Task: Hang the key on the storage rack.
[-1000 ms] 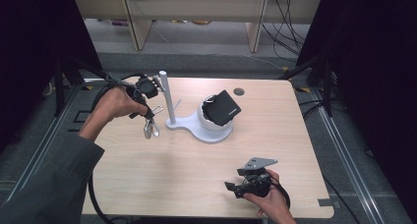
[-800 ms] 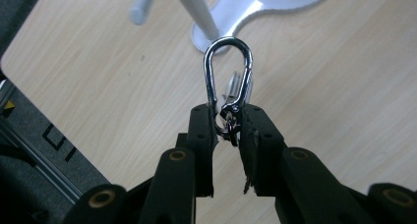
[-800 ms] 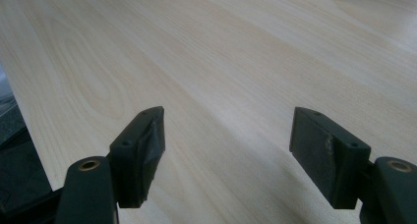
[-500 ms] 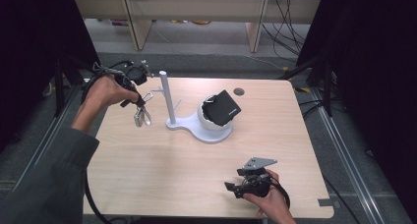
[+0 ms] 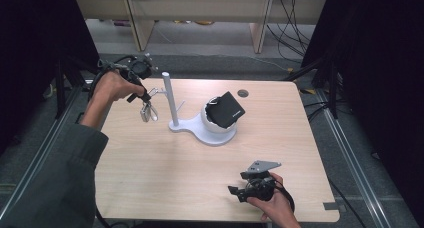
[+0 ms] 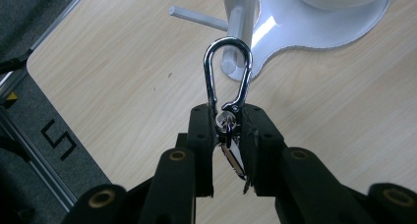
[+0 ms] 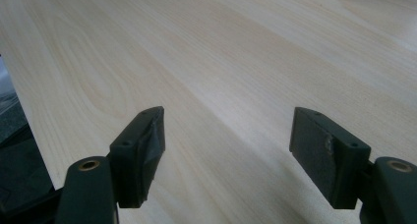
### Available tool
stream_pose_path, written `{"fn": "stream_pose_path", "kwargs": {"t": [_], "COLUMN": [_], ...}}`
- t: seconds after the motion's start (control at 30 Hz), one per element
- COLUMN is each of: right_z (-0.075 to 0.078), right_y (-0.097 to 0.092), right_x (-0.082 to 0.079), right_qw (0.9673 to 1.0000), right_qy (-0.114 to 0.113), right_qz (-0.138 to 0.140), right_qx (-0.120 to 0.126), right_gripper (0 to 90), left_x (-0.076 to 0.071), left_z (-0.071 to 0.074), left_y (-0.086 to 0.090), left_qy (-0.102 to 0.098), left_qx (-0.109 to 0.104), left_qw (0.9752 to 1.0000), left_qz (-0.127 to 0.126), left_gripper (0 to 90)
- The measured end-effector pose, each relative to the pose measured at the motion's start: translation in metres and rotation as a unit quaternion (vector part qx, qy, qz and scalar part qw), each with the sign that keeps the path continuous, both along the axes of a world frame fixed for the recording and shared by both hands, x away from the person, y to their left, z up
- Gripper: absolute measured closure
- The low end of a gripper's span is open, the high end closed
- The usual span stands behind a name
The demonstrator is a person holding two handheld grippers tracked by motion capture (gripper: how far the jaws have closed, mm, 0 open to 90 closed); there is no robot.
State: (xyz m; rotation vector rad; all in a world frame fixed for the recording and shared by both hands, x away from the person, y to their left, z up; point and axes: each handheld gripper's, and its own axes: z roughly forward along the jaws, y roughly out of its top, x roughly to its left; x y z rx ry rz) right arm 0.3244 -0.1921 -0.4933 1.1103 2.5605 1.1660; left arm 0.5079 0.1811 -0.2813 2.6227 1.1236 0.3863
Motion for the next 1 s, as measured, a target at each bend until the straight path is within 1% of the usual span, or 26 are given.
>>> {"fn": "stream_pose_path", "kwargs": {"t": [0.03, 0.07, 0.1, 0.13, 0.2, 0.27, 0.3, 0.37, 0.4, 0.43, 0.5, 0.53, 0.57, 0.6, 0.63, 0.67, 0.7, 0.73, 0.8, 0.83, 0.87, 0.9, 0.93, 1.0], "right_z": [0.0, 0.0, 0.0, 0.0, 0.0, 0.0, 0.0, 0.0, 0.0, 0.0, -0.001, 0.0, 0.0, 0.0, 0.0, 0.0, 0.0, 0.0, 0.0, 0.0, 0.0, 0.0, 0.0, 0.0], "right_y": [0.0, 0.0, 0.0, 0.0, 0.0, 0.0, 0.0, 0.0, 0.0, 0.0, 0.0, 0.0, 0.0, 0.0, 0.0, 0.0, 0.0, 0.001, 0.0, 0.001, 0.001, 0.0, 0.001, 0.001], "right_x": [0.0, -0.001, -0.001, -0.001, -0.001, -0.001, -0.001, -0.001, -0.001, 0.0, 0.001, 0.0, 0.0, -0.001, -0.001, -0.001, -0.001, -0.001, 0.0, -0.001, -0.001, 0.0, -0.001, -0.001], "right_qw": [1.0, 1.0, 1.0, 1.0, 1.0, 1.0, 1.0, 1.0, 1.0, 1.0, 1.0, 1.0, 1.0, 1.0, 1.0, 1.0, 1.0, 1.0, 1.0, 1.0, 1.0, 1.0, 1.0, 1.0], "right_qy": [-0.001, 0.002, 0.0, 0.0, 0.0, 0.002, -0.002, 0.002, -0.002, -0.004, -0.003, 0.002, -0.002, -0.001, -0.002, 0.0, 0.001, 0.001, -0.005, -0.003, -0.002, -0.005, -0.002, -0.004], "right_qz": [0.0, -0.006, -0.003, -0.004, -0.004, -0.002, -0.002, -0.003, 0.0, 0.003, 0.009, 0.0, -0.001, -0.002, -0.001, -0.002, -0.003, -0.004, 0.001, -0.001, 0.0, 0.001, -0.001, 0.0], "right_qx": [0.002, 0.0, -0.001, -0.002, -0.001, -0.002, -0.004, -0.002, -0.001, -0.001, -0.001, -0.001, -0.001, -0.001, 0.0, -0.002, -0.002, -0.001, -0.003, -0.002, -0.002, -0.003, -0.001, -0.001], "right_gripper": [30.5, 30.6, 30.5, 30.5, 30.6, 30.6, 30.5, 30.6, 30.6, 30.6, 30.5, 30.5, 30.6, 30.5, 30.5, 30.5, 30.5, 30.5, 30.5, 30.5, 30.5, 30.5, 30.5, 30.5], "left_x": [0.001, 0.003, 0.005, 0.005, 0.006, 0.007, 0.008, 0.008, 0.009, 0.01, 0.012, 0.013, 0.014, 0.014, 0.014, 0.016, 0.016, 0.015, 0.012, 0.011, 0.01, 0.008, 0.007, 0.003], "left_z": [-0.001, -0.002, -0.004, -0.006, -0.009, -0.01, -0.011, -0.013, -0.015, -0.017, -0.021, -0.023, -0.025, -0.026, -0.026, -0.025, -0.025, -0.024, -0.023, -0.023, -0.022, -0.022, -0.023, -0.024], "left_y": [0.0, 0.0, 0.0, 0.0, -0.002, -0.004, -0.005, -0.009, -0.01, -0.011, -0.011, -0.01, -0.01, -0.009, -0.009, -0.007, -0.007, -0.006, -0.005, -0.004, -0.002, -0.001, 0.001, 0.003], "left_qy": [0.003, -0.001, 0.004, 0.003, 0.008, 0.003, 0.003, 0.007, 0.008, 0.005, 0.007, 0.008, 0.005, 0.002, -0.002, -0.014, -0.014, -0.025, -0.021, -0.023, -0.025, -0.022, -0.02, -0.02], "left_qx": [-0.001, -0.002, -0.001, -0.002, 0.005, 0.004, 0.002, 0.003, 0.003, 0.003, -0.004, -0.004, 0.001, 0.001, -0.002, -0.003, -0.003, -0.011, -0.014, -0.016, -0.012, -0.012, -0.011, -0.011], "left_qw": [1.0, 1.0, 1.0, 1.0, 1.0, 1.0, 1.0, 1.0, 0.9999, 1.0, 1.0, 1.0, 1.0, 1.0, 1.0, 0.9999, 0.9999, 0.9996, 0.9997, 0.9996, 0.9996, 0.9997, 0.9997, 0.9997], "left_qz": [0.0, 0.004, 0.002, 0.005, 0.001, -0.001, 0.0, -0.005, -0.005, -0.005, 0.001, 0.003, 0.005, 0.006, 0.008, -0.003, -0.003, 0.001, -0.002, 0.003, -0.001, -0.001, -0.002, -0.003], "left_gripper": [75.1, 75.2, 75.2, 75.2, 75.1, 75.1, 75.1, 75.1, 75.0, 75.0, 75.0, 74.9, 74.8, 74.5, 75.4, 74.5, 72.1, 71.1, 69.9, 69.3, 68.9, 68.1, 67.2, 65.0]}}
